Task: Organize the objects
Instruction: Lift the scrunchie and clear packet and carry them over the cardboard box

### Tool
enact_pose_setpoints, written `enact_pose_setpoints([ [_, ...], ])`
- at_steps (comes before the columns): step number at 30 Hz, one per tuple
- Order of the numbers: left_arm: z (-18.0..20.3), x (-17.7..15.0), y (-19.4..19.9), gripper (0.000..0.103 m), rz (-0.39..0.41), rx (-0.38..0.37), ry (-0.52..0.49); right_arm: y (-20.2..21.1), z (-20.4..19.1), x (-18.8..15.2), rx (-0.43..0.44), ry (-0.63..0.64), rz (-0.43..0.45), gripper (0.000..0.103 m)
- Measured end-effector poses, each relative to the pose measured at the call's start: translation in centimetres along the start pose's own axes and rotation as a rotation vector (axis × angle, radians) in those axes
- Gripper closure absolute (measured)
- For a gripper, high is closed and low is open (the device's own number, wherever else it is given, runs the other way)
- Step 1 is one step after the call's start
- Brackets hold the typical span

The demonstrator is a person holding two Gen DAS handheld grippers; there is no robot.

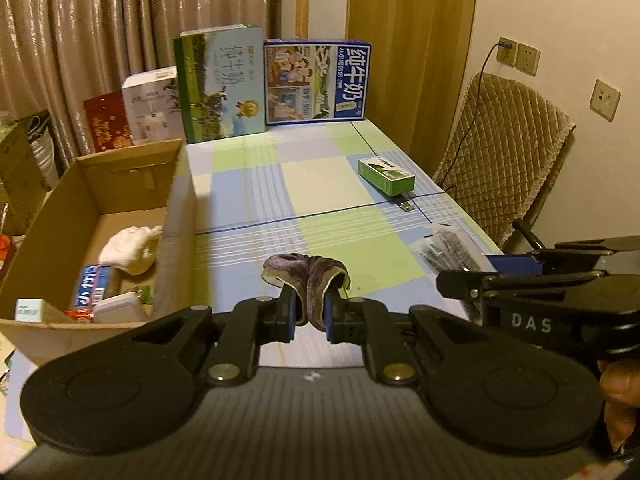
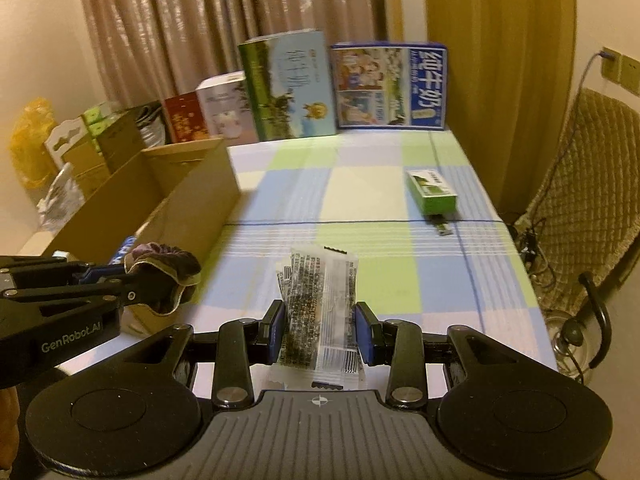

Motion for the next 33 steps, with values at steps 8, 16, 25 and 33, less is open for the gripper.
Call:
enact_pose_setpoints([
  [8, -1.1, -0.6, 2.5, 0.093, 0.018, 0.024, 0.011, 0.7, -2.5, -0.1, 0.027, 0.039, 0.010, 0.069],
  [16, -3.8, -1.5, 5.3, 0.093, 0.024, 0.082, 0.034, 0.9, -5.2, 0.0, 0.072, 0.072, 0.008, 0.069],
  [25, -7.9, -2.2, 8.7, 0.093, 0.032, 0.165, 0.058, 1.1, -10.8, 0.8, 0.154, 0.149, 0.026, 0.069],
  [33, -10.9, -2.0, 10.6, 0.093, 0.042, 0.203, 0.080, 0.8, -15.1, 1.8, 0.198, 0.214, 0.034, 0.069],
])
Point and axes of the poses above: each gripper's, at about its wrist camera, not at the fingertips, and y roughly against the way its jaws point, z to its right, x to its top, the point moved 3 cm from there along -y, roughly the way its jaws point, and after that the axes turned 12 degrees about -x, right-handed, at the moved point
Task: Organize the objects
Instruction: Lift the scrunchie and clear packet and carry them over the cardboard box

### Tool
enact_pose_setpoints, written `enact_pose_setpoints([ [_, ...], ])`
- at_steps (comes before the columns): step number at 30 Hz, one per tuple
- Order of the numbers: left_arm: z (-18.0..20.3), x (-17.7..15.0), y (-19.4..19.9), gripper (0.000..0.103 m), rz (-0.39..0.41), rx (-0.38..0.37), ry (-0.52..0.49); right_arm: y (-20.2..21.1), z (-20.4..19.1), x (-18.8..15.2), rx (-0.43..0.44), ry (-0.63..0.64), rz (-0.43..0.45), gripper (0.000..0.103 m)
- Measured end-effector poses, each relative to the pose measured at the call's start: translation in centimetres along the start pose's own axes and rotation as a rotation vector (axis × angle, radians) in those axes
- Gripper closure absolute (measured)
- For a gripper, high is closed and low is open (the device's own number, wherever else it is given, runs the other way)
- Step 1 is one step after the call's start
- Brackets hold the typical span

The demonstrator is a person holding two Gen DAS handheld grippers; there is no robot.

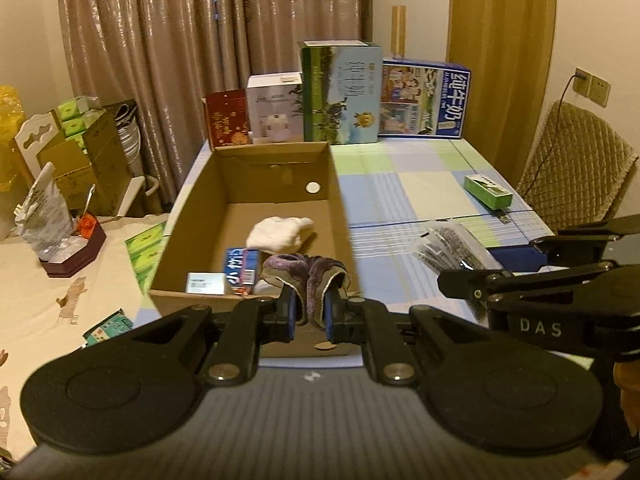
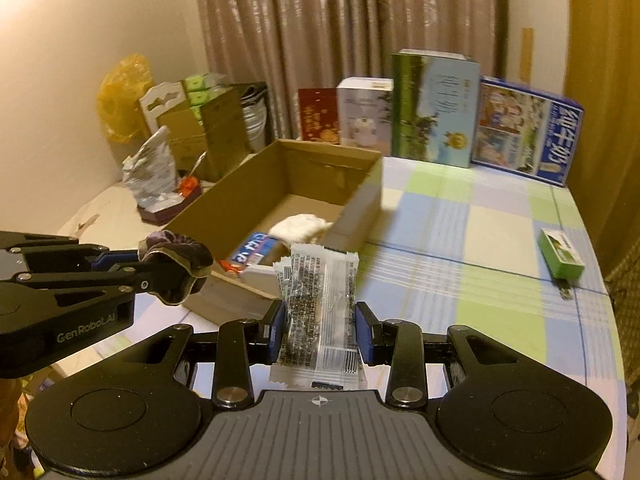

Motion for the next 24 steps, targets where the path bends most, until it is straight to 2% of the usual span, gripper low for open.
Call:
enact_pose_setpoints([
  [12, -3.4, 1.3, 0.9, 0.093, 0.016, 0.030, 0.013, -1.7, -2.9, 2.0, 0.014, 0.015, -0.009, 0.069],
  [24, -7.0, 2.6, -0.4, 0.093, 0.003, 0.044, 0.026, -3.9, -4.9, 4.2, 0.029, 0.023, -0.020, 0.069],
])
Point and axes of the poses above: each gripper's, at about its wrist camera, not at the fingertips, and y roughly against the way its jaws point, z to its right, x to its top, the point moved 3 cm from there along -y, roughly the way its jaws point, and after that the axes turned 12 degrees about -x, right-handed, at the moved point
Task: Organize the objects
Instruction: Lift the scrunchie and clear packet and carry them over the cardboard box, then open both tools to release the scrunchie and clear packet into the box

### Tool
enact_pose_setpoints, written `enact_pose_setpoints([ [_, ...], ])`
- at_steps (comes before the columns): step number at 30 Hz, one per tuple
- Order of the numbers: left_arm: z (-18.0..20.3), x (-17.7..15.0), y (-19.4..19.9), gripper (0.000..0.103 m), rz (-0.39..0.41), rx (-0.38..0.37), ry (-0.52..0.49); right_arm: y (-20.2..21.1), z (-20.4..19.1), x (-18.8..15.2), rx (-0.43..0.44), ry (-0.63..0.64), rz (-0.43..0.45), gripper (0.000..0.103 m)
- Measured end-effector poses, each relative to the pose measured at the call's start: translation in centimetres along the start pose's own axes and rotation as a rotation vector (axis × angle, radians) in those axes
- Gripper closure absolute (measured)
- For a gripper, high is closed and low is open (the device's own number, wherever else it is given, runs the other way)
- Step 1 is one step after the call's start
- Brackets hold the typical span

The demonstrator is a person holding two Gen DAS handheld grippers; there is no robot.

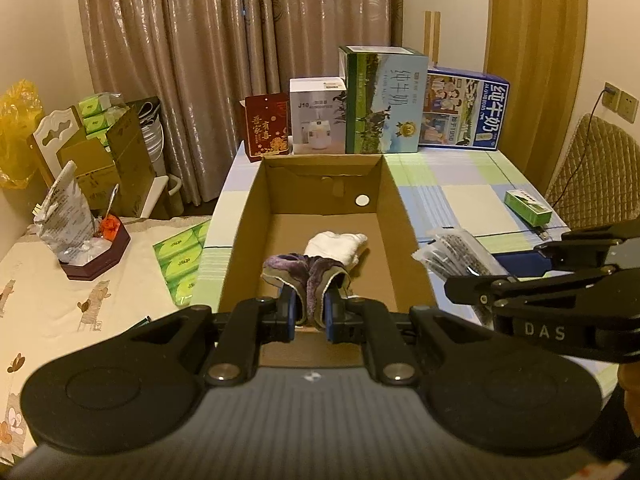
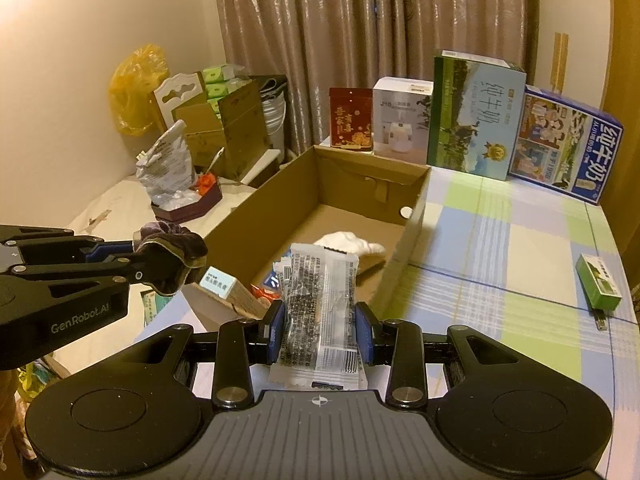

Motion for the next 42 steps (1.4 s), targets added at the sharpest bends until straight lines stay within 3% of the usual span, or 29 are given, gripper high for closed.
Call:
enact_pose_setpoints([
  [24, -4.6, 3.5, -7.9, 0.092, -0.036, -0.030, 0.003, -7.6, 0.9, 2.6, 0.005, -0.057, -0.059, 0.069],
  [26, -4.9, 3.7, -8.8, 0.090, -0.041, -0.040, 0.009, -8.2, 0.9, 2.8, 0.006, -0.063, -0.062, 0.069],
  [29, -5.5, 3.9, -10.2, 0.077, -0.042, -0.040, 0.033, -9.0, 1.0, 2.9, 0.011, -0.069, -0.069, 0.069],
  [42, -7.0, 3.4, -9.4, 0.069, -0.017, -0.003, 0.072, -10.2, 1.5, 2.7, 0.033, -0.097, -0.079, 0.069],
])
Point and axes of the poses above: each gripper's, at about its wrist camera, not at the fingertips, and y roughly against the way its jaws point, z to its right, x to its top, the point moved 3 cm from there along -y, roughly the way its jaws point, and after that the axes turned 12 degrees about -x, right-handed, at the moved point
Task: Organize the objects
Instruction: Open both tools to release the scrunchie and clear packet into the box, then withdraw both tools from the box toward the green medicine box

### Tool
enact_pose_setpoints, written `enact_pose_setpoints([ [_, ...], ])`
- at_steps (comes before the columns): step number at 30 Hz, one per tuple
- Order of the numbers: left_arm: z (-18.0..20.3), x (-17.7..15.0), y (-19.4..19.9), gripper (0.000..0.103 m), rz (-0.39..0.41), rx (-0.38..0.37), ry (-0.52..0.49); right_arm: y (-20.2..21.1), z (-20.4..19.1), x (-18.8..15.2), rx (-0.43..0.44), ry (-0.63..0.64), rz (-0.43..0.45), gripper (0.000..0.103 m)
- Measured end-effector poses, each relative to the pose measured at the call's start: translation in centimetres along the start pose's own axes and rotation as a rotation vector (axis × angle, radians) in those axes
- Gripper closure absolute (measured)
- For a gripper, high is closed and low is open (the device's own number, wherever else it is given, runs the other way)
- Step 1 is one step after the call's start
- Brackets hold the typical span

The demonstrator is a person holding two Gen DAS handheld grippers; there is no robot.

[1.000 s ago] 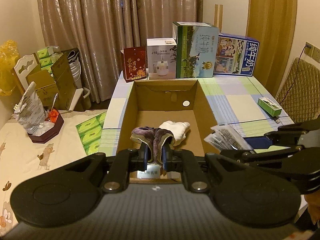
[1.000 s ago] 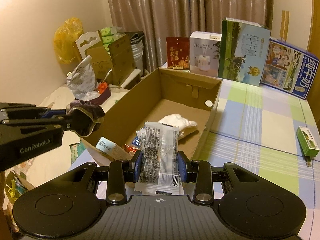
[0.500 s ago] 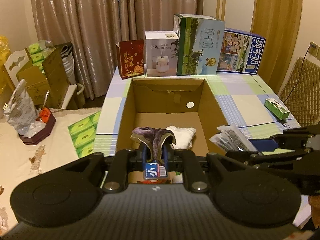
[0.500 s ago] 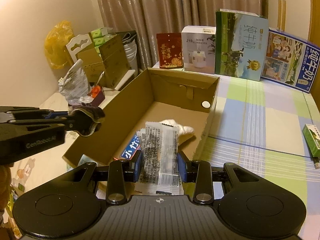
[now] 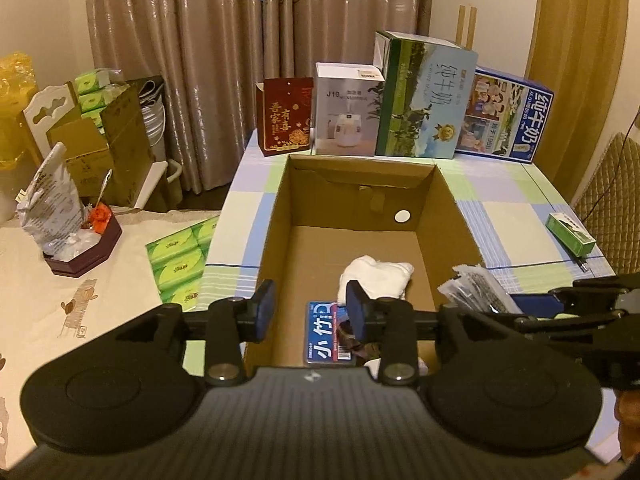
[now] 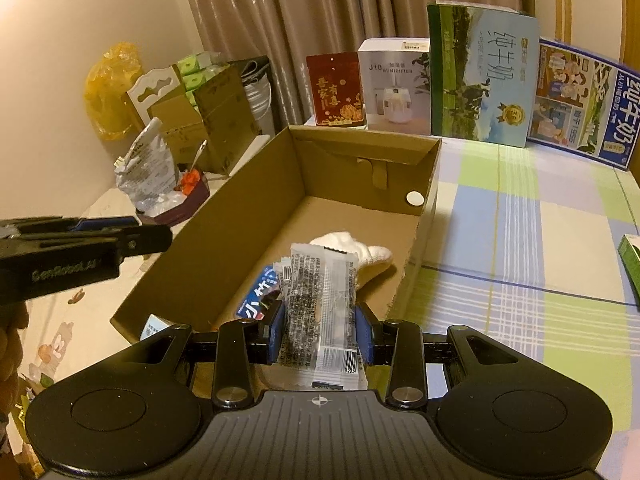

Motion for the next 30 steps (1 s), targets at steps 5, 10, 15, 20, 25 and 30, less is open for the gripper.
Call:
enact_pose_setpoints([
  [5, -0.1, -0.1, 0.9, 0.064, 0.012, 0.011, 0.014, -0.3, -0.1, 1.2, 0.052, -0.033, 0.032, 0.053],
  [10, 0.2, -0.4, 1.9, 0.056, 0.022, 0.015, 0.018, 1.0, 0.9, 1.8, 0.068, -0.079, 0.069, 0.031],
  [15, 1.1, -0.9, 3.0, 0.042, 0.029, 0.011, 0.030, 3.1, 2.6, 0.8, 0.051, -0.114, 0.074, 0.030],
  [20, 2.9, -1.9, 4.3, 0.035, 0.029, 0.001, 0.034, 5.2, 4.0, -1.4, 0.015, -0.127, 0.058, 0.020],
  [25, 5.1, -3.0, 5.6, 0.029, 0.022, -0.010, 0.036, 7.6, 5.1, -3.7, -0.017, -0.118, 0.053, 0.014],
  [30, 7.5, -4.0, 6.8, 0.017, 0.028, -0.014, 0.036, 10.0, 6.2, -5.4, -0.059, -0.091, 0.076, 0.006],
])
Point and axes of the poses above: each gripper's, at about its wrist camera, not at the fingertips, and y roughly against the way its jaws point, z to its right, x to its top, the point moved 3 cm from there along -y, roughly the way its jaws point, and after that the axes turned 12 degrees about -x, right-handed, at the moved point
